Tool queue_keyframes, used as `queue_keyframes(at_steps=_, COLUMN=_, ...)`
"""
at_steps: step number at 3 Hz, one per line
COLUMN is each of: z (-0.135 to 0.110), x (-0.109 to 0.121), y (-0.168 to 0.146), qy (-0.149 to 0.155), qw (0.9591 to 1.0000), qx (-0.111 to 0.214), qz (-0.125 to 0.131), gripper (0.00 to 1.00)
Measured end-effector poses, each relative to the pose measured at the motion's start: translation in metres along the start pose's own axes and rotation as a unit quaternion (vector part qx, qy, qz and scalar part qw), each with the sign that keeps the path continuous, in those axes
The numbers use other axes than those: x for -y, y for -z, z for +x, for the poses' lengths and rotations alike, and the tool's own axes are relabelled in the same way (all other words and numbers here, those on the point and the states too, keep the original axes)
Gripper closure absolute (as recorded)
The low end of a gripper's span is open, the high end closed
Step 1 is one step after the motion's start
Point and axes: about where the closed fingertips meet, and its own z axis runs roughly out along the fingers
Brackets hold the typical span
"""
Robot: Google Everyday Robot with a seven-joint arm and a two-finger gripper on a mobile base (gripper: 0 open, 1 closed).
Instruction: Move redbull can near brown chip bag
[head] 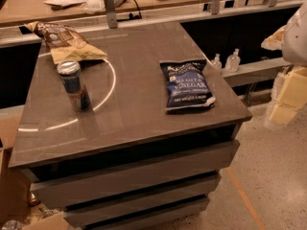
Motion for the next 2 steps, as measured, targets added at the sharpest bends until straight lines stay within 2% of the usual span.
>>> queue_keyframes(at_steps=1, z=0.0, x=0.0, y=0.0, qy=0.0, qw=1.0, qx=0.0, qz=0.0, gripper=0.0)
queue_keyframes(at_steps=2, z=-0.012, x=-0.001, y=-0.002, qy=-0.006, qw=0.999, qx=0.044, qz=-0.005, gripper=0.0)
